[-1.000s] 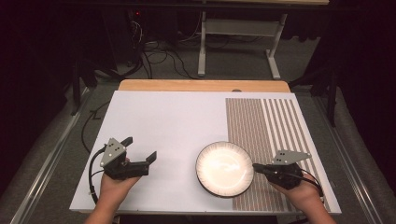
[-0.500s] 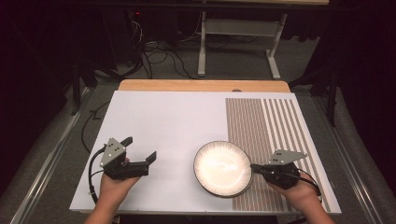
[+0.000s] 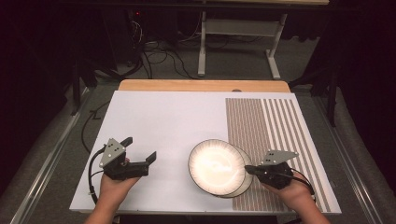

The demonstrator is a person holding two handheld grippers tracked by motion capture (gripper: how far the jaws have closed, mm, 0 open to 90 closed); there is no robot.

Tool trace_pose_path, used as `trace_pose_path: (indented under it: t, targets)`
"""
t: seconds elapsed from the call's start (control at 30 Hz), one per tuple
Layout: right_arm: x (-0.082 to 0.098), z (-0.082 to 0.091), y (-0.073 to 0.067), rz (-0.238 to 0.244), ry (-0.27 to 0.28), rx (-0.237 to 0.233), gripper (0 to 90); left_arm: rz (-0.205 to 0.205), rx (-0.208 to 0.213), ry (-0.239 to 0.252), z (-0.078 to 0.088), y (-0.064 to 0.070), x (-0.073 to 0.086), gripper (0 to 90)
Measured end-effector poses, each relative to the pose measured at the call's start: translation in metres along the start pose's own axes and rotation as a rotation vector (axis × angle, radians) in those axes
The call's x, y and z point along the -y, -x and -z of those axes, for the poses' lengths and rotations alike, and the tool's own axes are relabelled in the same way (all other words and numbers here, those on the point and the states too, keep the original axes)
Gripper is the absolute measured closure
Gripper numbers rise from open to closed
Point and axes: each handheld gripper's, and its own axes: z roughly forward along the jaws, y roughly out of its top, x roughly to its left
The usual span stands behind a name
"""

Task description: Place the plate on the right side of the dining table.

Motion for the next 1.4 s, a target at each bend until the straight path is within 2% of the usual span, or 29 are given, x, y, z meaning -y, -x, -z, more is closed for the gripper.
trace_pose_path:
  t: [0.3,1.4]
  targets:
    - [0.0008,-0.0006,0.0011,-0.017,0.01,-0.012,90.0,0.014,0.005,-0.002,-0.0016,0.0,0.001,0.4]
    - [0.0005,-0.0001,0.0004,-0.016,0.014,-0.022,90.0,0.026,0.023,-0.003,-0.0032,0.0008,0.0006,0.4]
